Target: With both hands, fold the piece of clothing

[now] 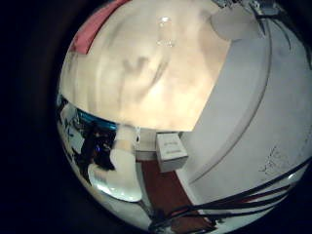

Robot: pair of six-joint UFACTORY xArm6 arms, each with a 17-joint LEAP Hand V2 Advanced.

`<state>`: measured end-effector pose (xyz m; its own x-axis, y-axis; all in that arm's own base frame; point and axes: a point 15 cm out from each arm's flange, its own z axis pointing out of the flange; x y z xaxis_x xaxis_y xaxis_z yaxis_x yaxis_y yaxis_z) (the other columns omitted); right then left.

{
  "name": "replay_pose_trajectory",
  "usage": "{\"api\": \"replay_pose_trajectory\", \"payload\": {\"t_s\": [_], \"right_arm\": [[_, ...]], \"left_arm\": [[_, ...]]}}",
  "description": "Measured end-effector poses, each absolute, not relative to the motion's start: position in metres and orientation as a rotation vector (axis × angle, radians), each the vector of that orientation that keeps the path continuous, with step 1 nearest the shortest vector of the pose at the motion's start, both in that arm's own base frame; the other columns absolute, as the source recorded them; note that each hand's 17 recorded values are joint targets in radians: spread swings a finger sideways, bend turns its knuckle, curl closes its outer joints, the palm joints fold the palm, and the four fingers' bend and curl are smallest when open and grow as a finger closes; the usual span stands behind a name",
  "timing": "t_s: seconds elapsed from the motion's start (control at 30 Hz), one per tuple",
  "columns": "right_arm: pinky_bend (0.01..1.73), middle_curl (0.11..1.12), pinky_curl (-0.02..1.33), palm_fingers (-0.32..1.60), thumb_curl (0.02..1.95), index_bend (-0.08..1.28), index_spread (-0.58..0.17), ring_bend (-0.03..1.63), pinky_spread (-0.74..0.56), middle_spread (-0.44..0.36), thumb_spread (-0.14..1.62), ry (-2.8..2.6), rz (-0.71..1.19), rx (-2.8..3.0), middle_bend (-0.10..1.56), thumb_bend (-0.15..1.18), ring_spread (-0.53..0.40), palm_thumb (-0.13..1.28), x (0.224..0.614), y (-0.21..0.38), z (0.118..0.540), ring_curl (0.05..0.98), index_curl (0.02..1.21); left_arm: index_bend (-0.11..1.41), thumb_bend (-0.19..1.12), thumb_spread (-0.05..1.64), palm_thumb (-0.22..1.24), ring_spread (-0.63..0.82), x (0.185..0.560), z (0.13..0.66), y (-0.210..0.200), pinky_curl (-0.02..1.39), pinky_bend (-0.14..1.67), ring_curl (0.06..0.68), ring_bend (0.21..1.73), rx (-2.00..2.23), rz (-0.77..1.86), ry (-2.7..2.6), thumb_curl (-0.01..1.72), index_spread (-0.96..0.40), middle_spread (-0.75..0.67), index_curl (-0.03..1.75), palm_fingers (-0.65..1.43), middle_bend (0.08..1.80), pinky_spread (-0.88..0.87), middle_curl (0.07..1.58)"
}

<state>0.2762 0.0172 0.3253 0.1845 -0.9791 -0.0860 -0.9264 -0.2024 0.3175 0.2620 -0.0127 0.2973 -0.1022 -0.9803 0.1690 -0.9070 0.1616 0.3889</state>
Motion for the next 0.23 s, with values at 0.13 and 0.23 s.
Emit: {"api": "replay_pose_trajectory", "payload": {"t_s": [0.13, 0.23], "right_arm": [[0.30, 0.28, 0.27, 0.09, 0.37, 0.19, -0.332, 0.27, 0.36, 0.148, 1.37, -1.917, -0.373, 2.211, 0.17, -0.01, 0.206, 0.67, 0.2789, 0.0177, 0.3266, 0.195, 0.37], [0.29, 0.28, 0.27, 0.09, 0.35, 0.19, -0.327, 0.27, 0.35, 0.135, 1.36, -1.943, -0.363, 2.182, 0.17, -0.01, 0.204, 0.66, 0.2790, 0.0198, 0.3267, 0.201, 0.36]], "left_arm": [[0.17, -0.01, 1.20, 0.54, 0.50, 0.2620, 0.2945, -0.0091, 0.32, 0.36, 0.229, 0.44, 1.810, -0.251, -2.045, 0.29, 0.14, 0.28, 0.30, 0.00, 0.19, 0.45, 0.29], [0.17, -0.02, 1.20, 0.54, 0.50, 0.2615, 0.2930, -0.0079, 0.32, 0.35, 0.229, 0.45, 1.814, -0.238, -2.029, 0.29, 0.14, 0.28, 0.30, 0.00, 0.19, 0.44, 0.30]]}}
